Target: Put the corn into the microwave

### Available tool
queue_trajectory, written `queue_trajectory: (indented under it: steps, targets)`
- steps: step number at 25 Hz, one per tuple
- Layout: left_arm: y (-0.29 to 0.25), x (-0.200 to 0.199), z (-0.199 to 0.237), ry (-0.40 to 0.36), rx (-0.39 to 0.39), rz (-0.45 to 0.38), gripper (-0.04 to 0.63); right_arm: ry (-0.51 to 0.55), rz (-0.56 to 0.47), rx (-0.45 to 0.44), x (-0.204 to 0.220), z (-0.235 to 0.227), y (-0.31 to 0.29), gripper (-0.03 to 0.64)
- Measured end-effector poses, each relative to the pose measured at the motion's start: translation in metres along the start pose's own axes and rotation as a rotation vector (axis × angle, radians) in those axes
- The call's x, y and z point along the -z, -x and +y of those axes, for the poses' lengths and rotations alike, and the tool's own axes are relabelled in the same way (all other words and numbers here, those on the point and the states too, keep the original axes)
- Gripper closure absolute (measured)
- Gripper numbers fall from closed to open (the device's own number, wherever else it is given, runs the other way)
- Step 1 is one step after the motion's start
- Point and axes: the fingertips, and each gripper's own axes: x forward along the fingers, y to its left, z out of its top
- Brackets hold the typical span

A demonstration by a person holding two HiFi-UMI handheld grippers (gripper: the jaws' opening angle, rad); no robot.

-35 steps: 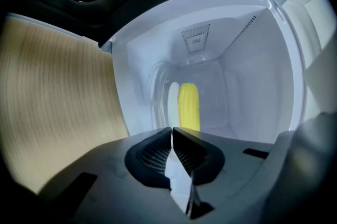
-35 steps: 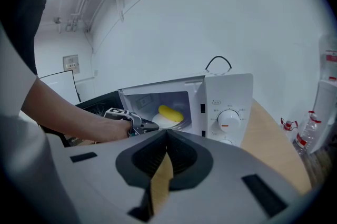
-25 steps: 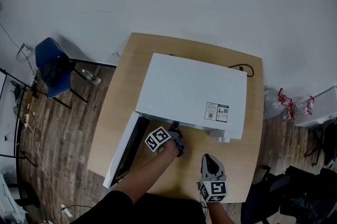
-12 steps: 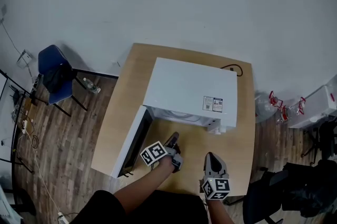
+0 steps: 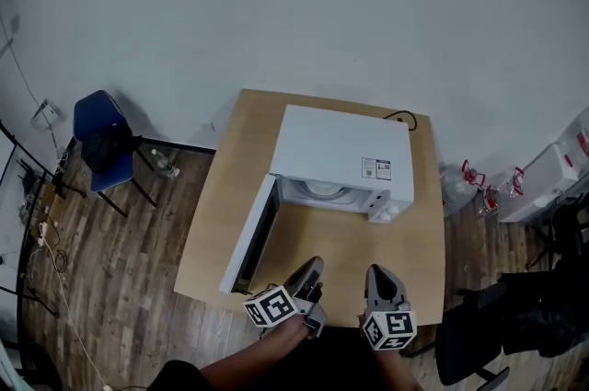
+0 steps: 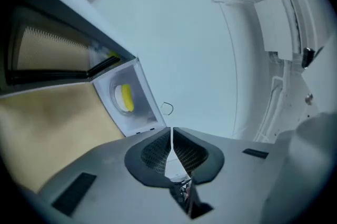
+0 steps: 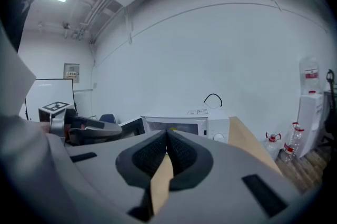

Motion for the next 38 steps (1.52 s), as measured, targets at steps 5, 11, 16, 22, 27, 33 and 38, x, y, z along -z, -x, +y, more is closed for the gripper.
queue_trajectory:
  steps: [5,11,16,22,27,33,38]
  targets:
    - [0.039,-0.002,-0.038,-0.263,0.032,0.0,0.574,0.009,-0.047,0.006,-0.013,0.021,0.025,0.557]
    - [0.072,0.009,-0.075,-0.589,0.026,-0.017,0.574,0.054,-0.055,-0.067,-0.032,0.047,0.047,0.557]
    - [0.096,0.023,-0.098,-0.713,-0.004,-0.055,0.574,0.114,-0.057,-0.122,-0.034,0.059,0.071,0.557]
    - [0.127,0.065,-0.116,-0.786,-0.078,-0.078,0.574,0.106,-0.037,-0.18,-0.017,0.062,0.118,0.557]
    - [0.146,0.11,-0.127,-0.838,-0.106,-0.076,0.574,0.138,-0.042,-0.204,-0.003,0.054,0.164,0.557]
    - [0.179,0.16,-0.137,-0.876,-0.127,-0.099,0.574,0.159,-0.05,-0.199,0.018,0.038,0.218,0.557]
    - [0.215,0.196,-0.138,-0.881,-0.175,-0.108,0.574,0.152,-0.049,-0.193,0.035,0.033,0.264,0.557]
